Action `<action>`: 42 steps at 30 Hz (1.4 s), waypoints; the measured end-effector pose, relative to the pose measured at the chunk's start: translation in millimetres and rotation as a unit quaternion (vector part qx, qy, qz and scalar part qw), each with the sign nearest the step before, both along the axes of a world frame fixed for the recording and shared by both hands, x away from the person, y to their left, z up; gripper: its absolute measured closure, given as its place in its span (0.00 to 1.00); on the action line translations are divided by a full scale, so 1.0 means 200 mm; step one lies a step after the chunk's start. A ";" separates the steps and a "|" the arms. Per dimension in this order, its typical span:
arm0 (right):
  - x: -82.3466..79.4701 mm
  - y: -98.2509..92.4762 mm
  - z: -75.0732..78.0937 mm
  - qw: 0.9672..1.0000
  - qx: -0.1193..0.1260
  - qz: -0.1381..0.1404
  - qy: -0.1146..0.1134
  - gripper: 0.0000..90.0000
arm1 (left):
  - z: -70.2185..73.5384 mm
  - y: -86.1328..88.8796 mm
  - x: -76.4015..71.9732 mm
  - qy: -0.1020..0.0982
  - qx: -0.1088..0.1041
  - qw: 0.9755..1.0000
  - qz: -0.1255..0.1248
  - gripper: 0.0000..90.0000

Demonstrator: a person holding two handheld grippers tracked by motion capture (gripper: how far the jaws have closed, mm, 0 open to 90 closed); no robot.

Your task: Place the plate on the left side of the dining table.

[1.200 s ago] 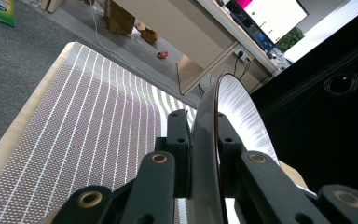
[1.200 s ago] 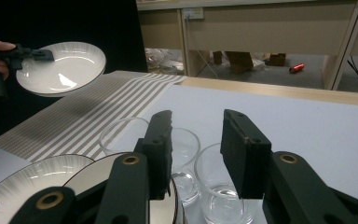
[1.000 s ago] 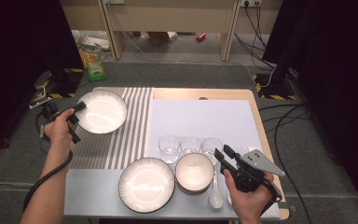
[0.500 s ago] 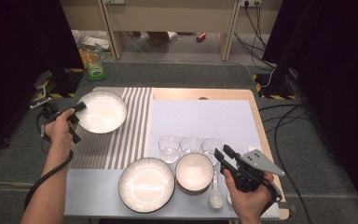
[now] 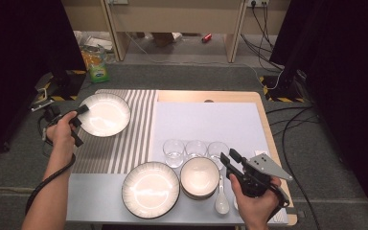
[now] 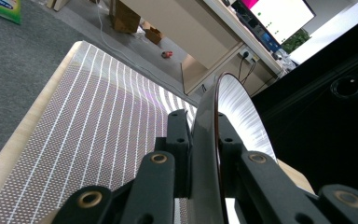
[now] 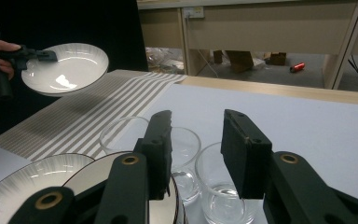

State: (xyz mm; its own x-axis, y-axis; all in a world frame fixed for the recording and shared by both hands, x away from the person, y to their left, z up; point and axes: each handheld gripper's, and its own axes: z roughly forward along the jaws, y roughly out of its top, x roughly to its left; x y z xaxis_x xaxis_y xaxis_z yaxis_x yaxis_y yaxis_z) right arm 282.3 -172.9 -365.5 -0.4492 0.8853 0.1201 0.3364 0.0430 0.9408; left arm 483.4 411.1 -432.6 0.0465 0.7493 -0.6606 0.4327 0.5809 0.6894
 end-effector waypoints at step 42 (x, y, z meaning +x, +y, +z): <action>0.00 0.00 0.00 1.000 -0.005 0.001 -0.004 0.70 | -0.06 -0.03 0.08 0.014 -0.001 1.000 -0.001 0.89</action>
